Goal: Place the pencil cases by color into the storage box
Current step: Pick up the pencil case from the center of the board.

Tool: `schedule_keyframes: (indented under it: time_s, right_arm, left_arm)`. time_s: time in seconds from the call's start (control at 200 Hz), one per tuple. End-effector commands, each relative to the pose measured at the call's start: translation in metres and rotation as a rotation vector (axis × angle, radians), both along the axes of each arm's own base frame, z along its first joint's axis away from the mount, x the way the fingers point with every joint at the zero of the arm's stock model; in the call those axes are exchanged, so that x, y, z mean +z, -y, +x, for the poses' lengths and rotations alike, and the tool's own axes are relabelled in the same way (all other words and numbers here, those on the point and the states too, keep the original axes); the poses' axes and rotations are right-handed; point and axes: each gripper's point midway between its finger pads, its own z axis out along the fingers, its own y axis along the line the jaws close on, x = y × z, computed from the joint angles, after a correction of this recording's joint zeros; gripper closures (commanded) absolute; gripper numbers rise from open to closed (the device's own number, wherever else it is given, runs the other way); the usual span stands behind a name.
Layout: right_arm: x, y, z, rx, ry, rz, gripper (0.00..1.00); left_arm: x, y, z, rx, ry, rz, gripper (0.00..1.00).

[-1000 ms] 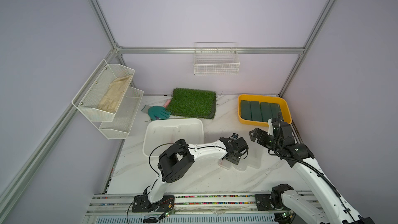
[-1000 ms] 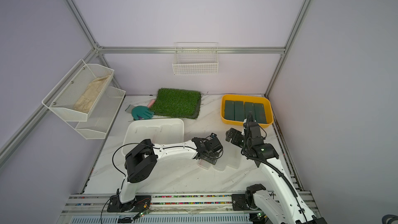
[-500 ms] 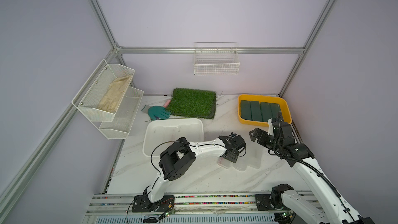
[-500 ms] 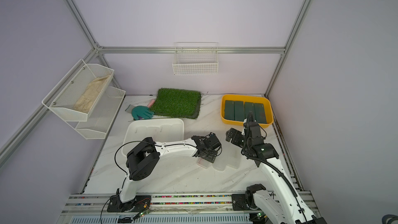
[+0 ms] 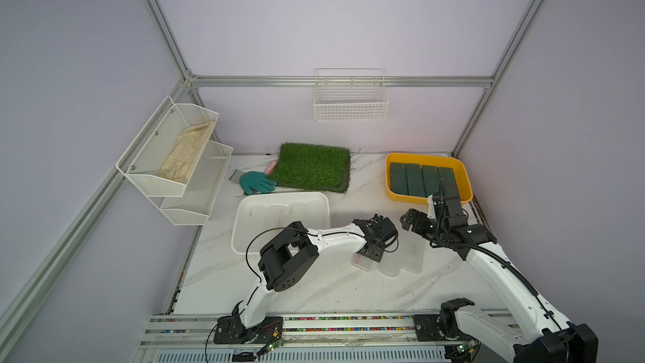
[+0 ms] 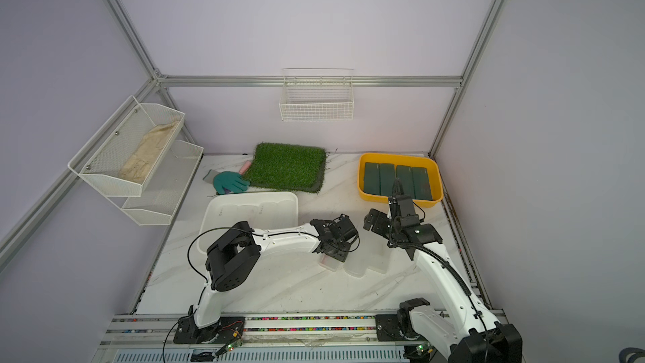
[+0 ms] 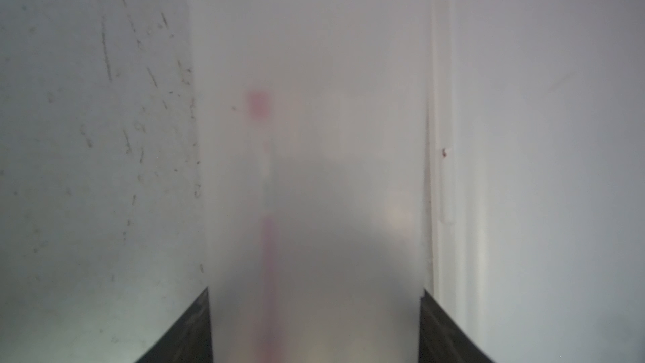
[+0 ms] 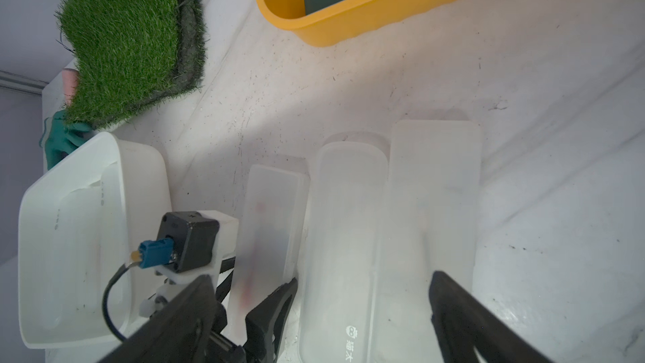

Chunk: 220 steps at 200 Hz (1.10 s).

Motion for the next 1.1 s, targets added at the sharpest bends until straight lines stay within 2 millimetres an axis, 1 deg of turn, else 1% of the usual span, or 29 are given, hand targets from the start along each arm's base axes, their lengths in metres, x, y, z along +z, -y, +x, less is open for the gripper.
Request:
schedule_keyframes:
  time_s: [0.0,0.075,0.25,0.42,0.585,0.73,0.86,0.985,1.095]
  right_arm:
    - [0.005,0.002,0.004,-0.001,0.008,-0.008,0.03]
    - [0.004,0.003,0.005,-0.004,0.01,-0.016,0.03]
    - [-0.006,0.005,0.005,-0.01,-0.015,-0.029,0.04]
    - [-0.01,0.005,0.005,-0.012,-0.023,-0.03,0.04]
    - [-0.012,0.003,0.007,-0.012,-0.02,-0.02,0.04]
    - [-0.009,-0.001,0.008,0.017,0.003,-0.008,0.05]
    - [-0.005,-0.007,0.01,0.05,0.039,0.012,0.06]
    - [0.0,-0.013,0.013,0.075,0.069,0.03,0.08]
    - [0.011,-0.033,0.015,0.131,0.131,0.058,0.08]
  left_arm:
    - [0.035,0.002,0.008,-0.013,0.06,-0.061,0.36]
    - [0.044,0.0,0.008,-0.014,0.072,-0.073,0.36]
    - [0.065,-0.005,0.006,-0.017,0.089,-0.104,0.36]
    - [0.092,-0.012,0.006,-0.009,0.12,-0.148,0.36]
    - [0.116,-0.023,0.008,0.0,0.146,-0.179,0.36]
    - [0.129,-0.035,0.01,0.017,0.151,-0.199,0.36]
    - [0.138,-0.054,0.015,0.037,0.147,-0.211,0.36]
    - [0.15,-0.086,0.025,0.082,0.158,-0.195,0.36]
    - [0.161,-0.118,0.031,0.131,0.172,-0.185,0.35]
